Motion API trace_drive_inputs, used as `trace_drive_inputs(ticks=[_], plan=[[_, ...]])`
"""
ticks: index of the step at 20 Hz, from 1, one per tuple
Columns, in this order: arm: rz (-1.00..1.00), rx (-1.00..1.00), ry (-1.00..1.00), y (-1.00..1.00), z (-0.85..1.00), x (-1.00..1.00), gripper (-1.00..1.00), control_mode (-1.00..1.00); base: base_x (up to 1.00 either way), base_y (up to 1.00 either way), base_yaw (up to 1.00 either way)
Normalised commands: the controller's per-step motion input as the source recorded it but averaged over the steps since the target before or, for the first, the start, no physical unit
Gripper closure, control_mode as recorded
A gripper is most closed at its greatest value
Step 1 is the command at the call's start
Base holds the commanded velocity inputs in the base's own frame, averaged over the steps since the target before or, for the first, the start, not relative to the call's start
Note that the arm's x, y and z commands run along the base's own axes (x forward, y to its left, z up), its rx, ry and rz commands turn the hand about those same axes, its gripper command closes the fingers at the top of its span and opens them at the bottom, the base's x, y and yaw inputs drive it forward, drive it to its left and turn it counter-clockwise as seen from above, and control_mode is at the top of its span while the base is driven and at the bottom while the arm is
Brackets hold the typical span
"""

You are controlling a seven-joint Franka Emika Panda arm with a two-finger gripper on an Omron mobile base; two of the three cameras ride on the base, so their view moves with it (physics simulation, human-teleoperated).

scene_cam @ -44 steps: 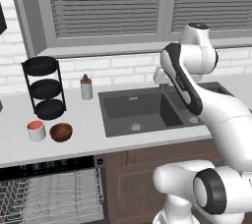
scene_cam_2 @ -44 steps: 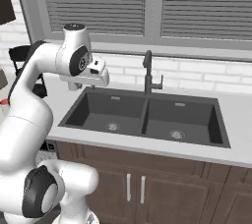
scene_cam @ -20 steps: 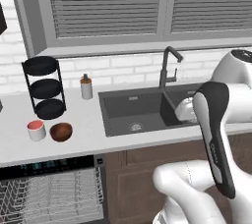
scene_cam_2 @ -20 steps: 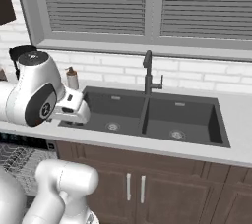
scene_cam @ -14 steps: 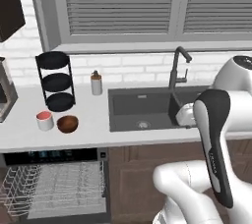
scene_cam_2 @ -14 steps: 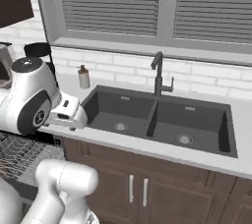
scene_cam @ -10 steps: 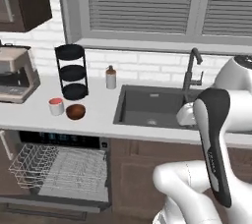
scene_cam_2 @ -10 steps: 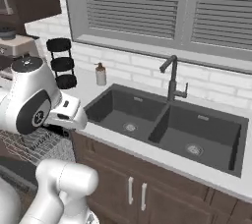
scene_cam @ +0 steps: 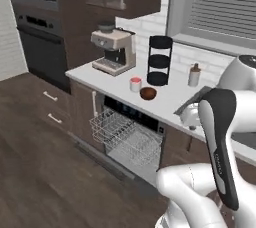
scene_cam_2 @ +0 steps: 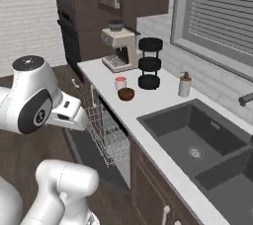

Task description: Pick up the cup and bowl from the counter, place them in the dishwasher, and close the dishwasher door.

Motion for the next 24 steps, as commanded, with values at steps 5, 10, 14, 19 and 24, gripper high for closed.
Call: trace_drive_inputs(ticks=[5,10,14,19,24], plan=[[0.0,0.0,0.0,0.0,0.0,0.0,-1.0,1.0,0.02,-0.23,0.77],[0.0,0.0,0.0,0.0,0.0,0.0,-1.0,1.0,0.17,-0.61,0.43],[0.0,0.0,0.0,0.0,0.0,0.0,-1.0,1.0,0.22,-0.54,0.12],[0.0,0.0,0.0,0.0,0.0,0.0,-1.0,1.0,0.37,-0.25,0.0],[0.0,0.0,0.0,0.0,0.0,0.0,-1.0,1.0,0.42,-0.07,0.08]])
